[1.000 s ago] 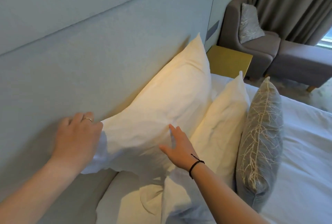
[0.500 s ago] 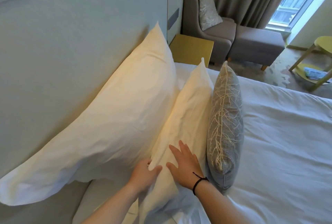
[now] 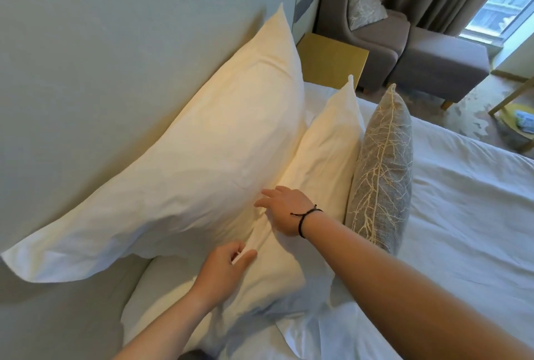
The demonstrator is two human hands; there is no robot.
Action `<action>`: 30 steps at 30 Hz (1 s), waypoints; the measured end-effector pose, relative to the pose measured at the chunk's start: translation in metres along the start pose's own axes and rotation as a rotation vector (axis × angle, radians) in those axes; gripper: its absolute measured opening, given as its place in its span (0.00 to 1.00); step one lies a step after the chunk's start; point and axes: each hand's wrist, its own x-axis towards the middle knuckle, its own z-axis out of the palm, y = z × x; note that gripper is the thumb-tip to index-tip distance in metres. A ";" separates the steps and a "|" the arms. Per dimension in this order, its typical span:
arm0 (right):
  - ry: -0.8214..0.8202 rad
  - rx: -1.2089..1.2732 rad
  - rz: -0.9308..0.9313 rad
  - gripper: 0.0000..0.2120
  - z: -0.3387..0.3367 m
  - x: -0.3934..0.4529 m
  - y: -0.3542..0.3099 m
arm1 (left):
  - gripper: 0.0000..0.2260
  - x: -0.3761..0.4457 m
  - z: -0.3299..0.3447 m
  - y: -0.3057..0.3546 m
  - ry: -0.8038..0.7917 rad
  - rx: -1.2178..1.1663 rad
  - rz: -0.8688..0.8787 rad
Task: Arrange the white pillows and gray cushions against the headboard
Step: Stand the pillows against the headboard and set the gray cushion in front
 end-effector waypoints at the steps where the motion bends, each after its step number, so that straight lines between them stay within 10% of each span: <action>1: -0.041 -0.090 -0.032 0.19 -0.006 0.005 0.002 | 0.17 -0.002 -0.004 -0.002 0.011 0.031 0.007; 12: -0.042 -0.345 -0.131 0.10 -0.052 0.036 0.017 | 0.21 -0.010 -0.045 -0.027 0.132 0.628 -0.008; 23: -0.228 -0.542 0.078 0.26 -0.088 0.079 0.130 | 0.32 0.021 0.023 0.007 0.035 0.389 -0.120; 27: -0.240 -0.606 0.111 0.04 -0.094 0.102 0.139 | 0.20 0.029 0.033 0.012 0.014 0.256 -0.168; 30: -0.296 -0.639 0.049 0.15 -0.089 0.108 0.143 | 0.10 0.032 0.038 0.022 -0.020 0.225 -0.081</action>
